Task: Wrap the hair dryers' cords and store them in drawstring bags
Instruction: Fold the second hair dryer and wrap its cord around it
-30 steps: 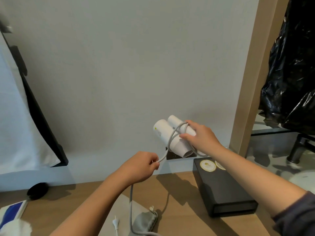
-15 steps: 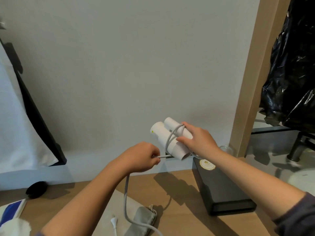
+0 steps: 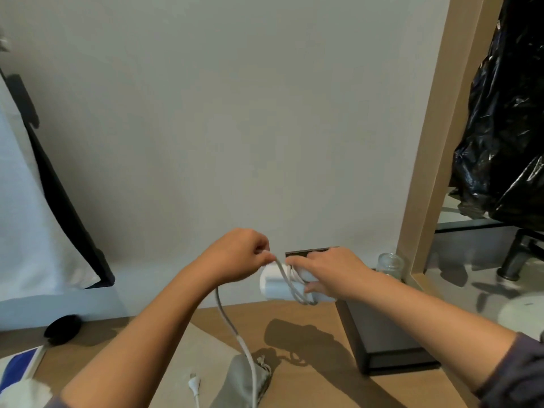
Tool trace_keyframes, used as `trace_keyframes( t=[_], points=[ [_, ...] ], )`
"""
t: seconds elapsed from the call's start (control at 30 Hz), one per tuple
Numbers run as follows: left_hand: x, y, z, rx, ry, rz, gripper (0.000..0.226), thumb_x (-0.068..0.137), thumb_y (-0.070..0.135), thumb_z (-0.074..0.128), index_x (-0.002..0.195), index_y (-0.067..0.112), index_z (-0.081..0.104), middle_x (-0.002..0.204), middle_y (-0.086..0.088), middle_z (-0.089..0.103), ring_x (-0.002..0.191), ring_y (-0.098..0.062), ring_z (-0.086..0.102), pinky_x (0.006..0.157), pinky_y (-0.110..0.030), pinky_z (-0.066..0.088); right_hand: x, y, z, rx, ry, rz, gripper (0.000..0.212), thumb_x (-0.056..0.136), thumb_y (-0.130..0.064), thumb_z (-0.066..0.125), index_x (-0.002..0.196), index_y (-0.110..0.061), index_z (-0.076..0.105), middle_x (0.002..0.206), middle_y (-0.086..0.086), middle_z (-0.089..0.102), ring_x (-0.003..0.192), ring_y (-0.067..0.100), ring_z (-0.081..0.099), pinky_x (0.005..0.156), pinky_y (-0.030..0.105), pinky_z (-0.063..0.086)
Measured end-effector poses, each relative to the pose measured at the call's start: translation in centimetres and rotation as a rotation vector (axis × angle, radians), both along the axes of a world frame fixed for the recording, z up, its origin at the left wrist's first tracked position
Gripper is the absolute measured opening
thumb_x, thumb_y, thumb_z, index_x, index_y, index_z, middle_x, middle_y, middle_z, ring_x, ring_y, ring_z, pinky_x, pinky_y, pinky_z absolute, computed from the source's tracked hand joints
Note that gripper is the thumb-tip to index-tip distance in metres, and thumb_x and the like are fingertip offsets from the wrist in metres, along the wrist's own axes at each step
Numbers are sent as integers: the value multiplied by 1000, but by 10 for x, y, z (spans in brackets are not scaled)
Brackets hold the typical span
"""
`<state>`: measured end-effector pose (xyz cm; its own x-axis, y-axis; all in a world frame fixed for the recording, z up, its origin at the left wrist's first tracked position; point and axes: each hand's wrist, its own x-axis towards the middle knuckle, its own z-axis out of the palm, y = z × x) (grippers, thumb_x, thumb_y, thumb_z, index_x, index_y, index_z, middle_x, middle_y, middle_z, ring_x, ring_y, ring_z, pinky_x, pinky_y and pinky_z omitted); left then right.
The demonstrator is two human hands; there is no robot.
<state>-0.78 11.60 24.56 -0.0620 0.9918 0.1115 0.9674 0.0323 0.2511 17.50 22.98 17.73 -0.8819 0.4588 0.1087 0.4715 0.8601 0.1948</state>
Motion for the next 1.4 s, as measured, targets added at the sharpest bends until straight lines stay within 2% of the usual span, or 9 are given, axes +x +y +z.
trace_keyframes(
  t=[0.2, 0.37, 0.5, 0.63, 0.77, 0.87, 0.93, 1.1, 1.4],
  points=[
    [-12, 12, 6, 114, -20, -77, 19, 92, 34, 59, 75, 26, 62, 57, 11, 52, 53, -4, 46, 55, -27, 36, 12, -14, -9, -98, 27, 26, 98, 86, -60, 59, 153, -30, -6, 89, 0, 61, 70, 21, 58, 65, 34, 48],
    [-27, 22, 0, 115, -180, -102, 14, 89, 33, 64, 75, 30, 66, 64, 8, 62, 56, -5, 51, 58, -26, 42, 19, -29, -3, -149, 54, 104, 106, 86, -63, 56, 138, -48, -35, 100, 0, 65, 75, 21, 62, 71, 38, 55],
    [-26, 30, 4, 109, -231, -126, 12, 84, 33, 70, 74, 28, 68, 54, 14, 55, 52, -4, 44, 54, -19, 36, 24, -28, -3, -120, 76, 228, 86, 88, -62, 51, 144, -51, -14, 134, -3, 57, 101, 25, 64, 77, 41, 55],
    [-25, 37, 2, 81, -247, -136, 14, 79, 34, 75, 72, 25, 67, 53, 19, 56, 51, -1, 44, 53, -17, 34, 30, -28, -8, -24, 160, 326, 78, 88, -54, 59, 147, -40, 12, 101, -3, 64, 72, 20, 61, 57, 39, 54],
    [-17, 43, -4, 77, -165, -151, 12, 84, 37, 70, 84, 25, 69, 83, 11, 66, 78, -6, 61, 71, -28, 51, 29, -30, -11, 5, 159, 331, 67, 86, -55, 60, 140, -37, 26, 101, -5, 63, 71, 22, 60, 55, 38, 52],
    [-15, 41, -10, 106, -123, -180, 16, 89, 38, 63, 103, 30, 65, 105, 15, 57, 99, -5, 56, 82, -20, 47, 29, -29, -17, -2, 179, 300, 65, 84, -59, 58, 139, -37, 30, 104, -6, 65, 72, 22, 62, 56, 36, 51],
    [-17, 35, -13, 162, -136, -185, 20, 90, 39, 60, 109, 33, 61, 111, 18, 53, 103, 1, 51, 85, -17, 42, 29, -25, -19, -82, 187, 240, 66, 87, -64, 49, 143, -39, 24, 121, -6, 64, 88, 23, 65, 69, 39, 53],
    [-18, 8, -19, 383, -278, -176, 8, 90, 26, 62, 98, 28, 65, 98, 18, 62, 93, -1, 58, 77, -17, 46, 22, -12, -12, -289, 297, 61, 68, 87, -61, 56, 145, -39, 28, 129, -8, 61, 108, 21, 61, 83, 37, 49],
    [-20, -24, -60, 530, -531, 33, 15, 88, 16, 63, 83, 29, 66, 83, 15, 65, 83, -10, 60, 63, -17, 44, 9, 5, 12, -575, 589, -115, 58, 83, -40, 73, 135, -34, 47, 106, -1, 67, 92, 22, 62, 84, 42, 52]
  ],
)
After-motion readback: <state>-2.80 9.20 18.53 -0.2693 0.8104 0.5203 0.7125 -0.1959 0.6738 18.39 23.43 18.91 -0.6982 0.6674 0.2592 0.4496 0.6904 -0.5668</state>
